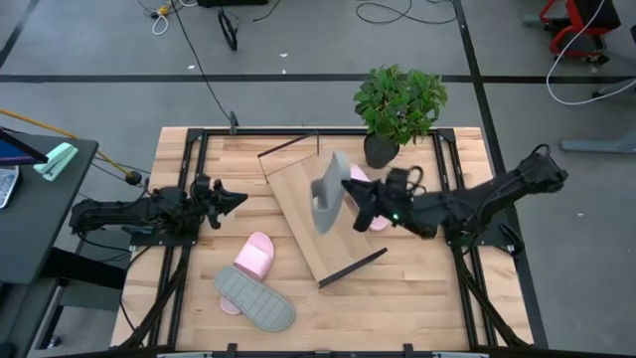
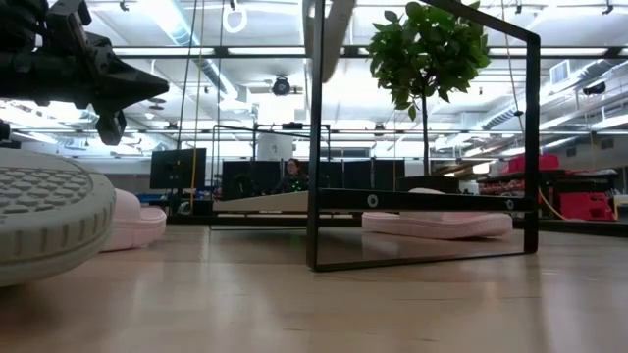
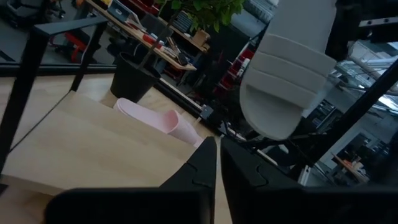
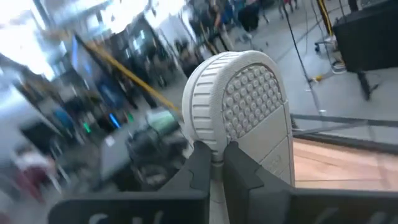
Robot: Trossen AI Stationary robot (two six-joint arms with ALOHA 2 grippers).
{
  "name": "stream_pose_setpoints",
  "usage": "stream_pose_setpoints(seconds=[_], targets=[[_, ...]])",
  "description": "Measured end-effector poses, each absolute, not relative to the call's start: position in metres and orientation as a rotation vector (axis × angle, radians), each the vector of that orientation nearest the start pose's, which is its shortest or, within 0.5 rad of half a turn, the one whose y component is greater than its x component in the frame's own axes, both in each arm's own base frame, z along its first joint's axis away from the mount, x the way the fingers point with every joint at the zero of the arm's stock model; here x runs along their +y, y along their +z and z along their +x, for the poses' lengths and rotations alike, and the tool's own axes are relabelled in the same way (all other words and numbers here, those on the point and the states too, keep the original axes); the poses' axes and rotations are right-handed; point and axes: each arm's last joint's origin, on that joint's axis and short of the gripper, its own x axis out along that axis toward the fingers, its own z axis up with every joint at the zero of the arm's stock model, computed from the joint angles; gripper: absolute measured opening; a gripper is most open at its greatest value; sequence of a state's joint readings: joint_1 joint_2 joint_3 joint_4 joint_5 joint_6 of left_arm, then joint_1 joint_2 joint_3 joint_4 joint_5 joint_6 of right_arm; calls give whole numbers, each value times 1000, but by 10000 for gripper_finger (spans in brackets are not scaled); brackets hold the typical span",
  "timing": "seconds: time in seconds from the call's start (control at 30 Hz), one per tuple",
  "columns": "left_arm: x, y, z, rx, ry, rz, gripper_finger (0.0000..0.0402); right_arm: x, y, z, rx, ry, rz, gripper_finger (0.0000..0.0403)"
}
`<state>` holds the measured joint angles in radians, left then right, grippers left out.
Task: Pick and place slides into the shelf
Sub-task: Put the top gray slides on the shelf
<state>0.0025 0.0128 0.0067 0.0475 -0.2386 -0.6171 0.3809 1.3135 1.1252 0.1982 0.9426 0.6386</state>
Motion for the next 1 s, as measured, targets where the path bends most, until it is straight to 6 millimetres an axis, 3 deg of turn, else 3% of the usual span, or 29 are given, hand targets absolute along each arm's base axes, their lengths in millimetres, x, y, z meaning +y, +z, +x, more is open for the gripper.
stream_pose_setpoints(seconds=[0.17,0.3,0.7,1.0], targets=[[7,170,97,-120,214,-632,30,95,338,263,-378,-507,815,18],[7,171,97,-138,205,-694,24,90,309,258,-463,-504,895,18],[6,174,97,-163,145,-796,34,58,265,259,-563,-558,1101,18],[3,175,98,-131,46,-828,33,34,245,283,-671,-590,1314,18]])
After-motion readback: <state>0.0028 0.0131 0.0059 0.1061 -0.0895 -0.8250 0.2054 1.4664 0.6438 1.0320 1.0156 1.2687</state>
